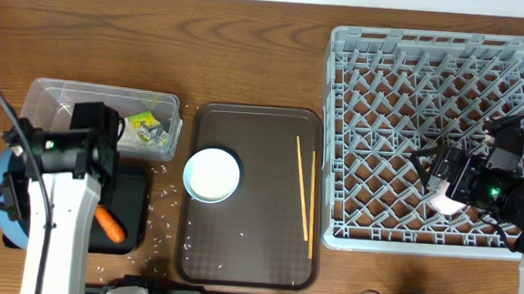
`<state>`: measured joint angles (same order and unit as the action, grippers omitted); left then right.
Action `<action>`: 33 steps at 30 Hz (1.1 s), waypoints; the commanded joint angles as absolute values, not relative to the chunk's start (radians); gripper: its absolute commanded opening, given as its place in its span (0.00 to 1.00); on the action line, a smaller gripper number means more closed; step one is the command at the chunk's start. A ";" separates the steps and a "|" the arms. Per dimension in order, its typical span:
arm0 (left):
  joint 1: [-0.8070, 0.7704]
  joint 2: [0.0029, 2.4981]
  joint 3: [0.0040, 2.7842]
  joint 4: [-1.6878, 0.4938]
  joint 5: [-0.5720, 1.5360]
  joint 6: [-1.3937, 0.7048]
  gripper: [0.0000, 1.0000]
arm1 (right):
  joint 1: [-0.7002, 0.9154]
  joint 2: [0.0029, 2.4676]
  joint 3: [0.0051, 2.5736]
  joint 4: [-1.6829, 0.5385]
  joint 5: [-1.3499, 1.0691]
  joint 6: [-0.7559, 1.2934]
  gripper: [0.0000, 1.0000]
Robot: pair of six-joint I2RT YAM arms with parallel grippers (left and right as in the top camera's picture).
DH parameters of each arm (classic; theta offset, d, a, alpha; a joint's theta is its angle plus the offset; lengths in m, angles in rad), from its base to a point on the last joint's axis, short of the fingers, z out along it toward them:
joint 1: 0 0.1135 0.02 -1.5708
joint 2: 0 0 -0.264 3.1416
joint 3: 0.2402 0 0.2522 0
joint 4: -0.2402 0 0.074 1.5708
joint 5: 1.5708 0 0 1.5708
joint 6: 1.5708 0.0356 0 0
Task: Sort waste into correct bins and load items into the dishwasher rack
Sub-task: 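Lift the blue plate and tip its food scrap onto the black tray, then raise the blue plate and pass it from left to right gripper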
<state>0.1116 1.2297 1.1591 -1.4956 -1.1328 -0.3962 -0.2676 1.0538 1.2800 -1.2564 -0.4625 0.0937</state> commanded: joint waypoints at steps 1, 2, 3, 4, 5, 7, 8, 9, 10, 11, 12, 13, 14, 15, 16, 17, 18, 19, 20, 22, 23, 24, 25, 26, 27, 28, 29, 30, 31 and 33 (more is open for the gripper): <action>0.118 1.235 1.182 -1.476 -1.206 -0.353 0.06 | -0.260 1.055 1.287 -1.260 -0.432 0.065 0.99; 0.118 1.234 1.182 -1.461 -1.210 -0.339 0.06 | -0.260 1.055 1.287 -1.259 -0.427 0.065 0.99; 0.118 1.233 1.182 -1.448 -1.210 -0.329 0.06 | -0.260 1.055 1.287 -1.259 -0.425 0.065 0.99; 0.119 1.234 1.182 -1.436 -1.209 -0.328 0.06 | -0.260 1.055 1.287 -1.258 -0.426 0.065 0.99; 0.119 1.236 1.182 -1.434 -1.209 -0.324 0.06 | -0.260 1.055 1.287 -1.257 -0.426 0.065 0.99; 0.120 1.242 1.182 -1.433 -1.209 -0.315 0.06 | -0.260 1.055 1.287 -1.258 -0.426 0.065 0.99; 0.120 1.243 1.182 -1.428 -1.209 -0.315 0.06 | -0.260 1.055 1.287 -1.258 -0.426 0.065 0.99; 0.120 1.246 1.182 -1.428 -1.209 -0.314 0.06 | -0.260 1.055 1.287 -1.258 -0.425 0.065 0.99; 0.120 1.246 1.182 -1.428 -1.209 -0.314 0.06 | -0.260 1.055 1.287 -1.258 -0.425 0.065 0.99; 0.122 1.247 1.182 -1.427 -1.209 -0.314 0.06 | -0.260 1.055 1.287 -1.258 -0.425 0.065 0.99; 0.125 1.247 1.182 -1.428 -1.209 -0.314 0.06 | -0.260 1.055 1.287 -1.260 -0.425 0.065 0.99; 0.128 1.246 1.182 -1.430 -1.209 -0.315 0.06 | -0.260 1.055 1.287 -1.261 -0.425 0.065 0.99; 0.128 1.245 1.182 -1.430 -1.208 -0.315 0.06 | -0.260 1.055 1.287 -1.262 -0.425 0.065 0.99; 0.128 1.245 1.182 -1.430 -1.209 -0.314 0.06 | -0.260 1.055 1.287 -1.262 -0.426 0.065 0.99; 0.128 1.245 1.182 -1.431 -1.209 -0.314 0.06 | -0.260 1.055 1.287 -1.262 -0.426 0.065 0.99; 0.128 1.244 1.182 -1.432 -1.208 -0.314 0.06 | -0.260 1.055 1.287 -1.262 -0.426 0.065 0.99; 0.127 1.241 1.182 -1.431 -1.199 -0.314 0.06 | -0.260 1.055 1.287 -1.262 -0.426 0.065 0.99; 0.125 1.237 1.183 -1.431 -1.179 -0.314 0.06 | -0.260 1.055 1.287 -1.262 -0.426 0.065 0.99; 0.117 1.229 1.185 -1.431 -1.143 -0.315 0.06 | -0.260 1.055 1.287 -1.261 -0.426 0.065 0.99; 0.090 1.203 1.196 -1.427 -1.073 -0.315 0.06 | -0.260 1.055 1.287 -1.261 -0.427 0.065 0.99; 0.073 1.187 1.206 -1.427 -1.052 -0.314 0.06 | -0.259 1.055 1.287 -1.261 -0.426 0.057 0.99; 0.060 1.176 1.214 -1.430 -1.045 -0.314 0.06 | -0.259 1.054 1.287 -1.261 -0.426 0.039 0.99; 0.046 1.160 1.227 -1.431 -1.037 -0.314 0.06 | -0.259 1.053 1.287 -1.261 -0.427 0.027 0.99; 0.032 1.144 1.243 -1.431 -1.021 -0.309 0.06 | -0.259 1.053 1.287 -1.259 -0.427 0.025 0.99; 0.021 1.131 1.259 -1.431 -0.992 -0.292 0.06 | -0.259 1.052 1.287 -1.258 -0.428 0.025 0.99; 0.012 1.115 1.279 -1.431 -0.948 -0.273 0.06 | -0.259 1.052 1.287 -1.256 -0.439 0.025 0.99; 0.004 1.101 1.301 -1.431 -0.897 -0.257 0.06 | -0.259 1.052 1.287 -1.253 -0.456 0.025 0.99; -0.005 1.084 1.329 -1.435 -0.835 -0.251 0.06 | -0.259 1.051 1.287 -1.252 -0.481 0.024 0.99; -0.011 1.070 1.357 -1.436 -0.765 -0.251 0.06 | -0.259 1.051 1.287 -1.248 -0.521 0.025 0.99; -0.019 1.041 1.415 -1.438 -0.602 -0.251 0.06 | -0.259 1.051 1.287 -1.237 -0.620 0.003 0.99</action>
